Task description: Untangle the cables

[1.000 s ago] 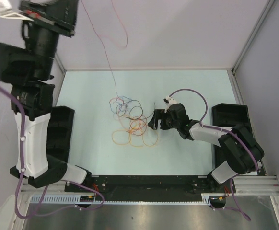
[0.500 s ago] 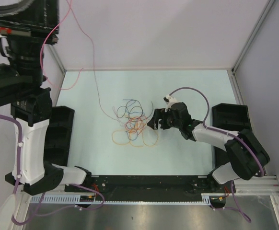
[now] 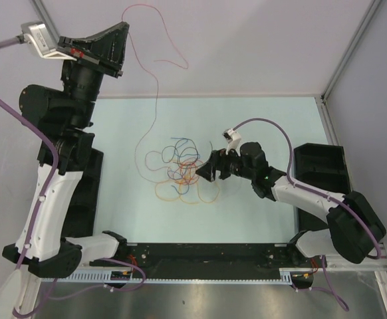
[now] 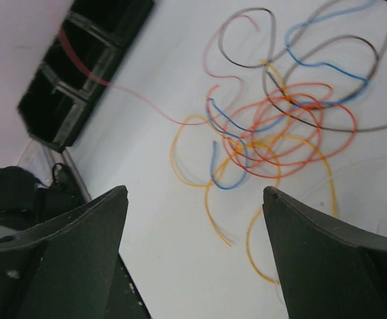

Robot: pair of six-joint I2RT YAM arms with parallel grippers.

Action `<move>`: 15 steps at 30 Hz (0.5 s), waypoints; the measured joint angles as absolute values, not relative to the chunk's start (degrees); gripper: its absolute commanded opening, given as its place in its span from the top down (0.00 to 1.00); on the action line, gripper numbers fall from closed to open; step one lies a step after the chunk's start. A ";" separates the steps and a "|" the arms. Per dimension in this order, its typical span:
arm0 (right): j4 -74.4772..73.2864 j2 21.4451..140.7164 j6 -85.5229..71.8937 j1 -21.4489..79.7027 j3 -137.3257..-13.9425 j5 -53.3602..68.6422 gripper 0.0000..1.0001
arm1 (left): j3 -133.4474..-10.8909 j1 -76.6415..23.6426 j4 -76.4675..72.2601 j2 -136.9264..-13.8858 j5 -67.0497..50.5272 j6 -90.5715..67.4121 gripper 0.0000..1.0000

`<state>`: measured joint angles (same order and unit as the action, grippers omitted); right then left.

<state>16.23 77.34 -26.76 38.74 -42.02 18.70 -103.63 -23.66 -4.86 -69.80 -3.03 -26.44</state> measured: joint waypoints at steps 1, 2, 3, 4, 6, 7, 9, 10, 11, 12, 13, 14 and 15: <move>17.82 76.86 -26.81 39.13 -42.02 20.10 0.13 | -102.24 -23.66 -4.84 -68.99 -2.61 -26.37 1.00; 19.14 76.66 -26.83 39.40 -42.04 20.91 0.13 | -101.16 -23.66 -4.71 -68.31 -2.15 -26.33 1.00; 20.62 76.60 -26.83 39.88 -42.26 21.78 0.13 | -100.42 -23.66 -4.71 -67.81 -1.85 -26.33 1.00; 21.61 76.64 -26.76 40.38 -42.83 22.20 0.13 | -99.39 -23.66 -4.82 -67.18 -1.39 -26.33 0.99; 22.37 77.95 -26.63 41.32 -45.30 22.83 0.17 | -98.00 -23.66 -4.78 -66.19 -0.45 -26.37 1.00; 23.00 79.46 -26.41 42.09 -47.51 22.96 0.17 | -97.54 -23.66 -4.82 -65.91 -0.01 -26.41 1.00; 24.88 83.31 -26.06 43.83 -52.03 22.98 0.17 | -97.19 -23.66 -4.75 -65.67 0.49 -26.46 1.00; 25.98 85.25 -25.96 44.80 -53.98 22.41 0.17 | -97.10 -23.66 -4.80 -65.67 0.84 -26.48 1.00; 27.33 86.98 -25.91 45.76 -55.35 21.63 0.17 | -97.06 -23.66 -4.71 -65.67 1.10 -26.48 1.00; 28.95 88.55 -25.93 46.63 -56.18 20.86 0.17 | -96.99 -23.66 -4.56 -65.67 1.39 -26.50 1.00; 30.15 89.76 -26.00 47.20 -56.73 20.16 0.17 | -96.86 -23.66 -4.49 -65.65 1.67 -26.50 1.00; 31.90 91.42 -26.17 48.01 -57.28 19.20 0.17 | -96.73 -23.66 -4.36 -65.60 2.15 -26.50 1.00; 33.43 93.23 -26.46 48.71 -58.02 18.39 0.17 | -96.62 -23.66 -4.03 -65.56 2.74 -26.57 1.00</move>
<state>33.43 93.23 -26.46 48.71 -58.02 18.39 -96.62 -23.66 -4.03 -65.56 2.74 -26.57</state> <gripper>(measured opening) 0.835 0.005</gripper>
